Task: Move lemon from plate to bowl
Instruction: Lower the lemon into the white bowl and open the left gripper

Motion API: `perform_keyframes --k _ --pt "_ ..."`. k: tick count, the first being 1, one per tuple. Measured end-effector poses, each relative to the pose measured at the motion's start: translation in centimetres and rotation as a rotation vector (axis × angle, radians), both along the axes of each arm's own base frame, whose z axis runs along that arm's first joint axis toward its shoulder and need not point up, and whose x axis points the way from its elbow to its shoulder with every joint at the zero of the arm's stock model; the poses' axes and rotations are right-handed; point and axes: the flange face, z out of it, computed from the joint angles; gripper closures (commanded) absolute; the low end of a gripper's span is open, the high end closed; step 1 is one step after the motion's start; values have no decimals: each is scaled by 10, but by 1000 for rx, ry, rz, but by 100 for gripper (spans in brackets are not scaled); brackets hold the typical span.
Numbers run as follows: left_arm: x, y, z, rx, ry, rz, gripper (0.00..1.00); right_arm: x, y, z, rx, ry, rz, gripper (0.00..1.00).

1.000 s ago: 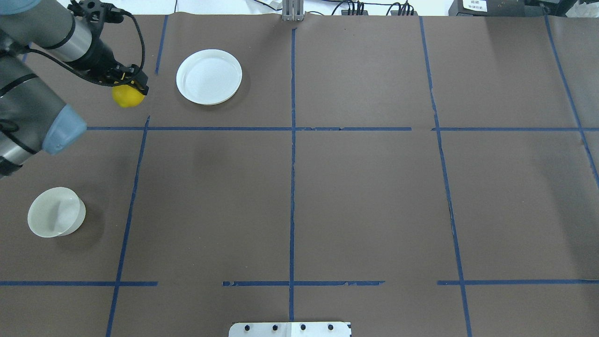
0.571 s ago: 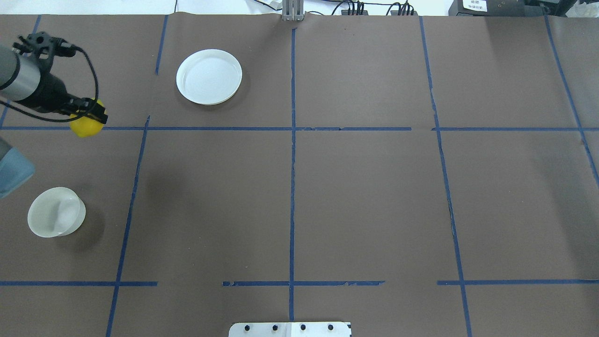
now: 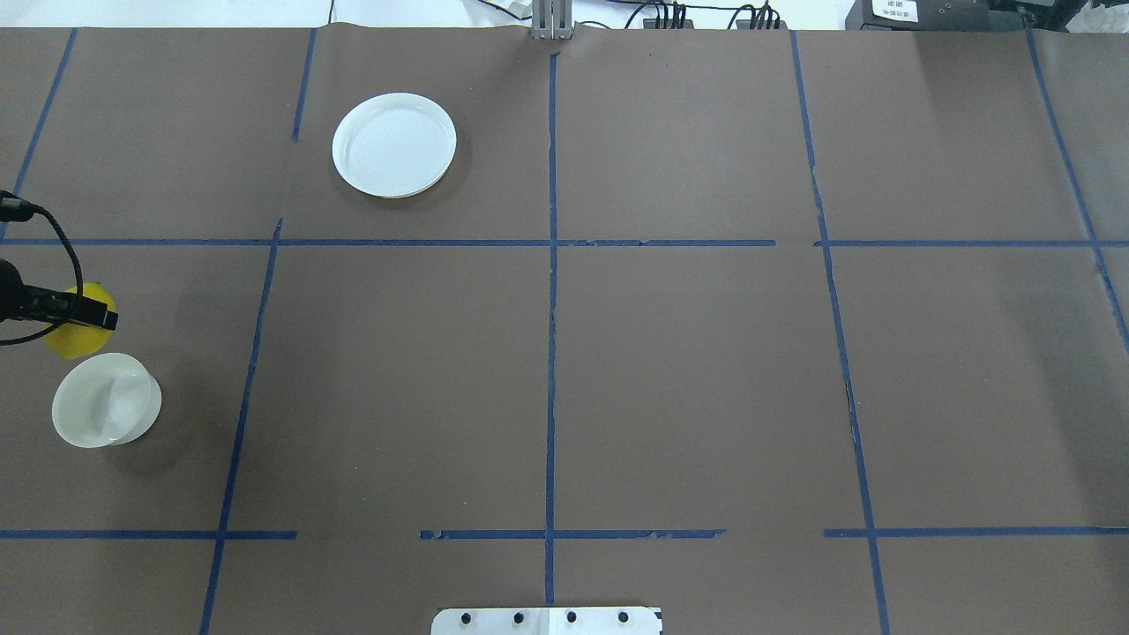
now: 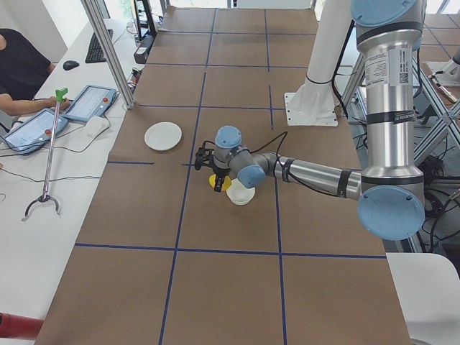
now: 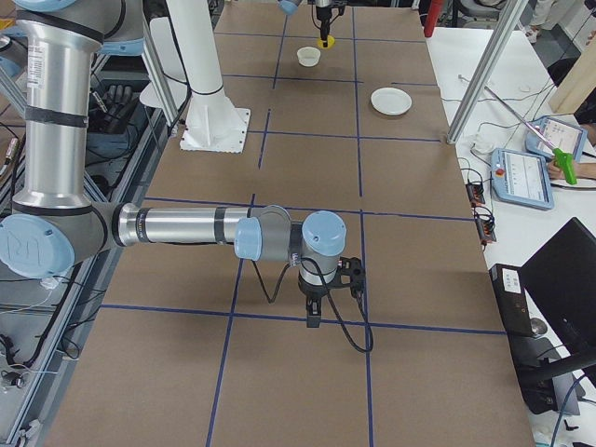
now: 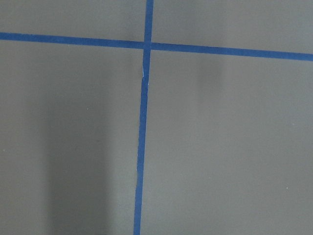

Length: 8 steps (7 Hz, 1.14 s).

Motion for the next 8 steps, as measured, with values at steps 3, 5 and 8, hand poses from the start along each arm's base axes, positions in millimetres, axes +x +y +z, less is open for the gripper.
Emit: perform_keyframes --k 3,5,8 --pt "17 25 16 -31 -16 61 100 0 0 0 0 -1 0 0" --pt "17 39 23 -47 -24 90 1 0 0 0 0 -1 0 0" --pt "18 49 22 -65 -9 125 0 0 0 0 0 0 0 0"
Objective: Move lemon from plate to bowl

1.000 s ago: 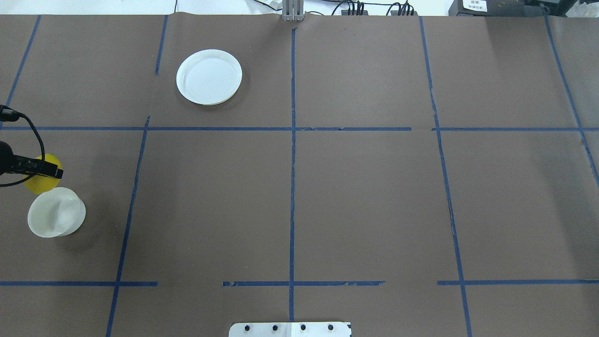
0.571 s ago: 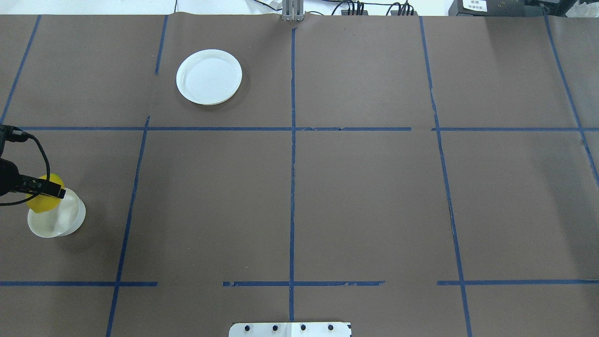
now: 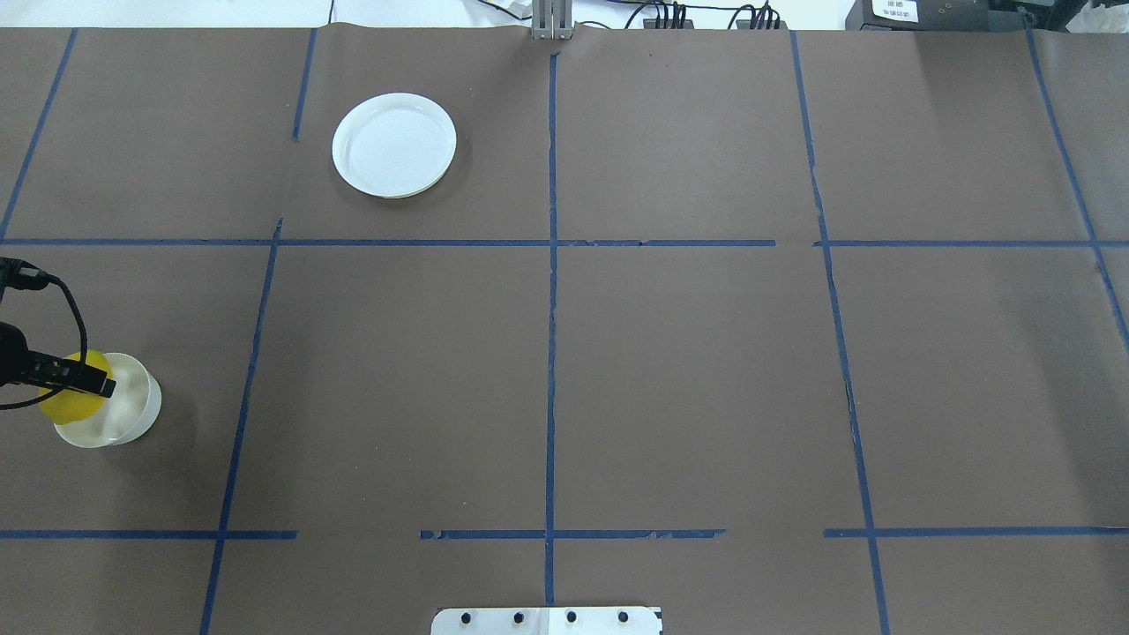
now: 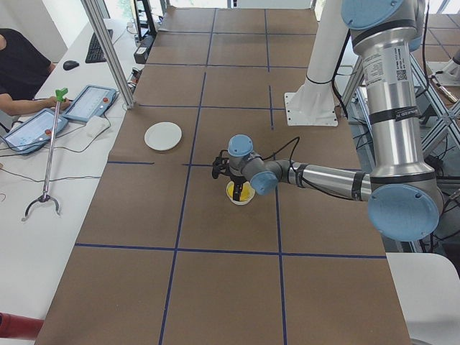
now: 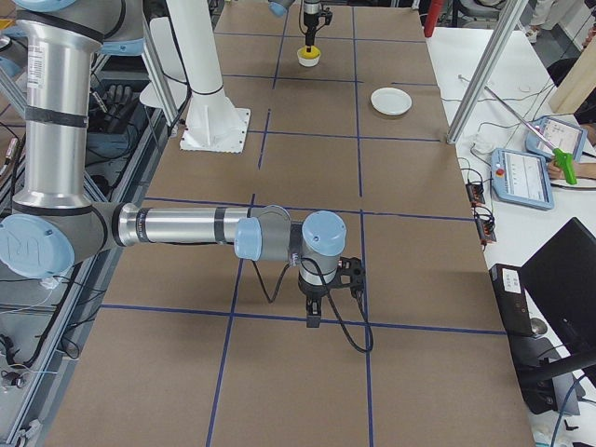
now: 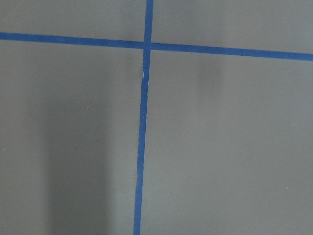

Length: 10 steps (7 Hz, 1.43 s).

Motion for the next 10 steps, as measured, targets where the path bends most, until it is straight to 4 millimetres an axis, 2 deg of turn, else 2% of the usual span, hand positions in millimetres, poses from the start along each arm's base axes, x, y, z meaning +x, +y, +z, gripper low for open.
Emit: perform_keyframes --k 4,5,6,8,9,10 --pt "0 -8 -36 46 66 27 0 0 0 0 0 -1 0 0" --pt "-9 -17 -38 102 64 50 0 0 0 0 0 0 0 0" --pt "-24 -36 -40 162 40 65 0 0 0 0 0 0 0 0" --pt "-79 -104 -56 214 -76 93 0 0 0 0 0 0 0 0" --pt "-120 -128 -54 210 -116 98 0 0 0 0 0 0 0 0" --pt "-158 -135 -33 170 -110 84 0 0 0 0 0 0 0 0"
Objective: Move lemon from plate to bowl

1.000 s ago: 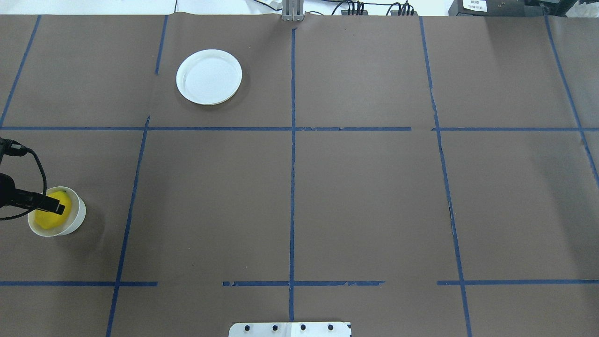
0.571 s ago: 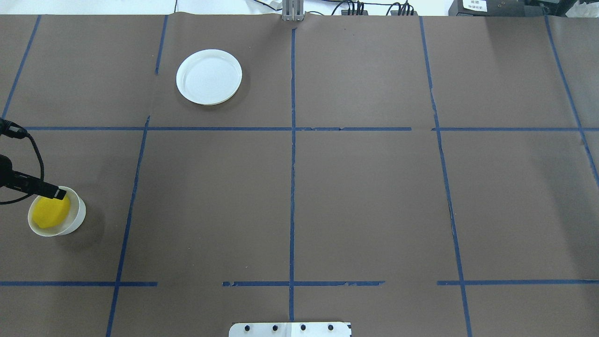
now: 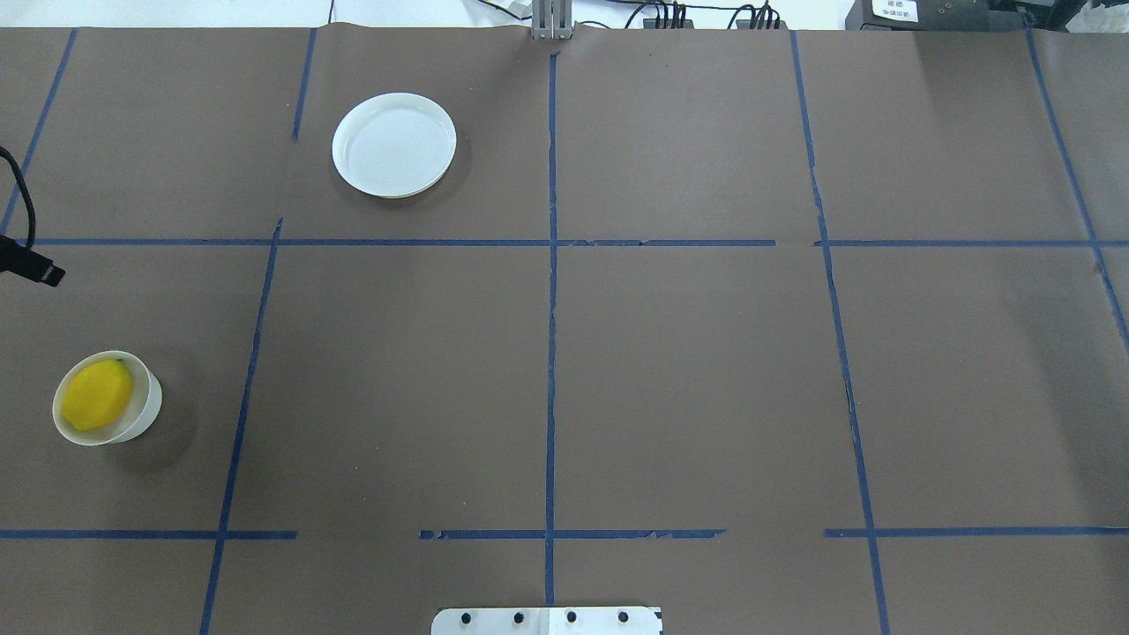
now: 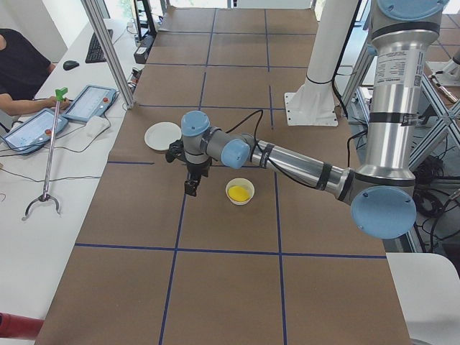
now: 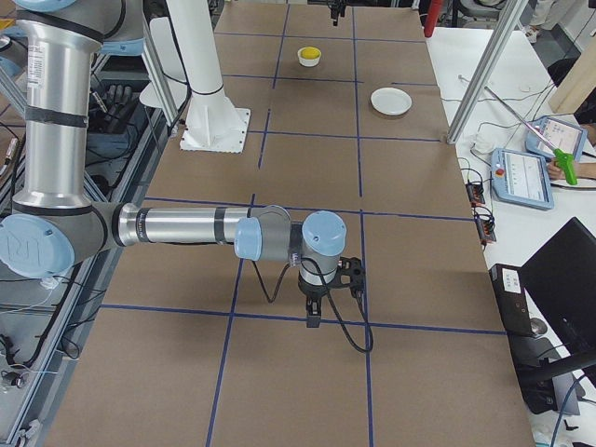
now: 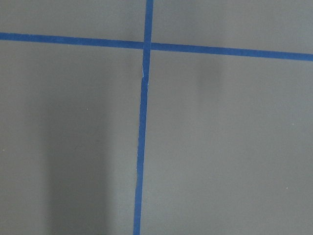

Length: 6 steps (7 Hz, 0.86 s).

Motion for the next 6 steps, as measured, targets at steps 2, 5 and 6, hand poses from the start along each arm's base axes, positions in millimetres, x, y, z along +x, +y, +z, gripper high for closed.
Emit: perform_keyframes --k 2,5,6 --pt "-67 23 72 -116 51 -47 0 0 0 0 0 -1 0 0" --pt "-130 54 115 -131 8 -82 0 0 0 0 0 -1 0 0" --pt "-138 57 119 -152 -16 -89 0 0 0 0 0 -1 0 0"
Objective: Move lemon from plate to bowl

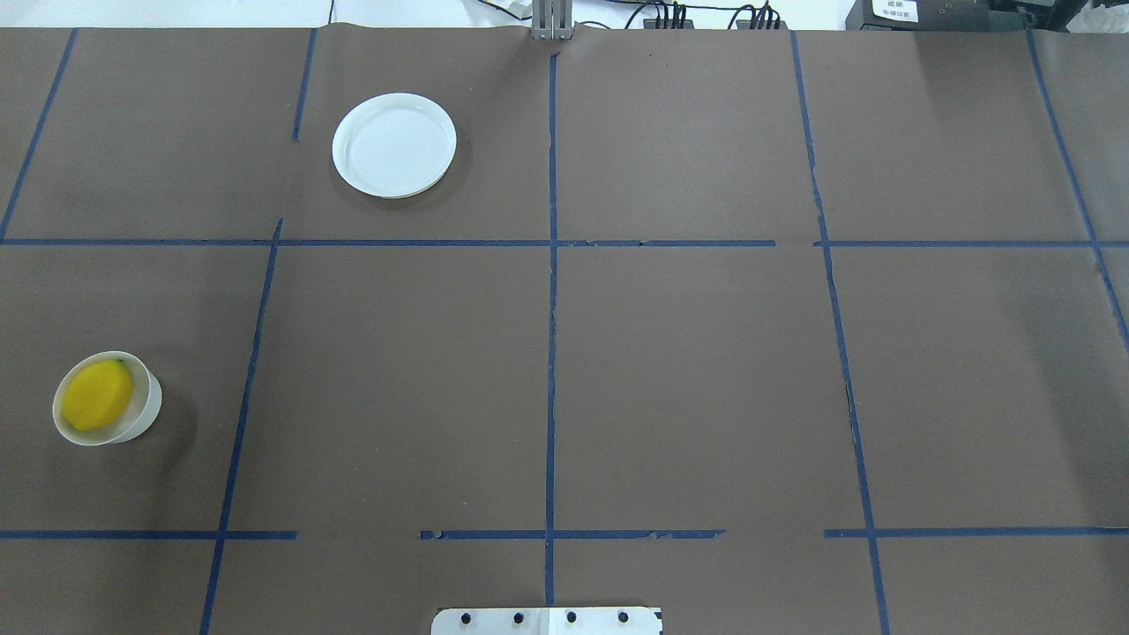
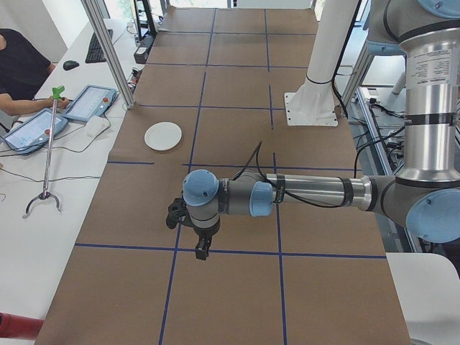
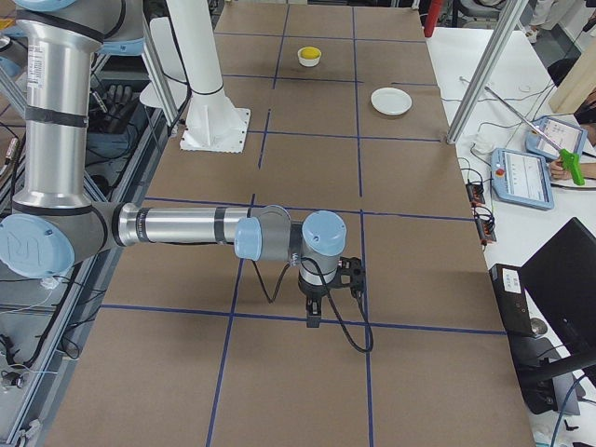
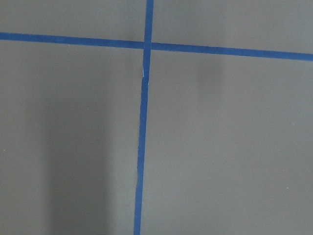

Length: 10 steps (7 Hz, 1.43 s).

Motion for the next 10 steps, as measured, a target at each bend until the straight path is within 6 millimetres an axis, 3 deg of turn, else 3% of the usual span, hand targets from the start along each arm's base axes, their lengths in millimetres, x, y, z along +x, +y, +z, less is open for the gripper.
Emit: perform_keyframes --k 5,10 --pt "-7 7 13 -103 -12 -7 0 0 0 0 0 0 0 0" --pt "-7 10 10 -103 -7 -8 0 0 0 0 0 1 0 0"
